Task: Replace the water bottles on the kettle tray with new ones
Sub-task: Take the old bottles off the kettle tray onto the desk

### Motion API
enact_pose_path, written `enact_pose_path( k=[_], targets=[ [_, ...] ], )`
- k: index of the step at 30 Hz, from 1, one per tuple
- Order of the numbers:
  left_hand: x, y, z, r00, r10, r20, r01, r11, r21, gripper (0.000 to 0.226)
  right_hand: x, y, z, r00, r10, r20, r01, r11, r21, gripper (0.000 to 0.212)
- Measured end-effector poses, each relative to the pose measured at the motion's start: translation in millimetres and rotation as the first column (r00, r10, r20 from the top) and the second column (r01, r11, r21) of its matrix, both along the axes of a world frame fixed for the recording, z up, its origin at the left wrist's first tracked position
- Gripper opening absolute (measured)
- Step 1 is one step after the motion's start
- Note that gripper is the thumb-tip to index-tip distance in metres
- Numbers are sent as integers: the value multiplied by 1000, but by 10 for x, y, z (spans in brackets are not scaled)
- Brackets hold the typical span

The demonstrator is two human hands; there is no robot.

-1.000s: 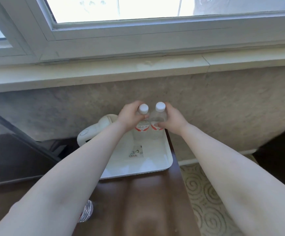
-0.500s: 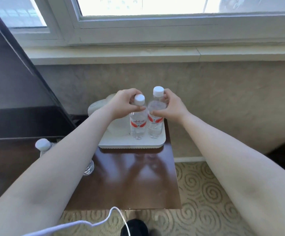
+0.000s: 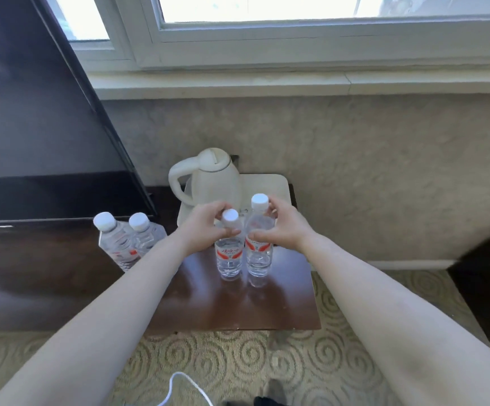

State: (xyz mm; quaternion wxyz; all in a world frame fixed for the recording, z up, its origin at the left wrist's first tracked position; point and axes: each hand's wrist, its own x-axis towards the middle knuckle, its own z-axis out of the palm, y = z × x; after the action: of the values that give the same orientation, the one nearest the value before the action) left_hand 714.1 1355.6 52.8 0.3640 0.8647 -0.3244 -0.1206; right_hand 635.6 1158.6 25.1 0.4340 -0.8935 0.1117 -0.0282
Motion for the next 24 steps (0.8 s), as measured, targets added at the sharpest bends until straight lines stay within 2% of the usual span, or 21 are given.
enact_pose_path(
  k=[4, 10, 24],
  targets=[
    [-118, 201, -120, 999, -40, -26, 40, 999, -24, 31, -191, 237, -116, 999, -36, -37, 37, 999, 36, 70],
    [-181, 328, -155, 999, -36, -38, 33, 997, -75, 37, -418, 462, -188, 998, -51, -49, 57, 989, 136, 54],
    [-107, 292, -68, 998, -50, -47, 51, 998, 22, 38, -413, 588, -220, 996, -90, -2, 89, 985, 148, 60]
  ],
)
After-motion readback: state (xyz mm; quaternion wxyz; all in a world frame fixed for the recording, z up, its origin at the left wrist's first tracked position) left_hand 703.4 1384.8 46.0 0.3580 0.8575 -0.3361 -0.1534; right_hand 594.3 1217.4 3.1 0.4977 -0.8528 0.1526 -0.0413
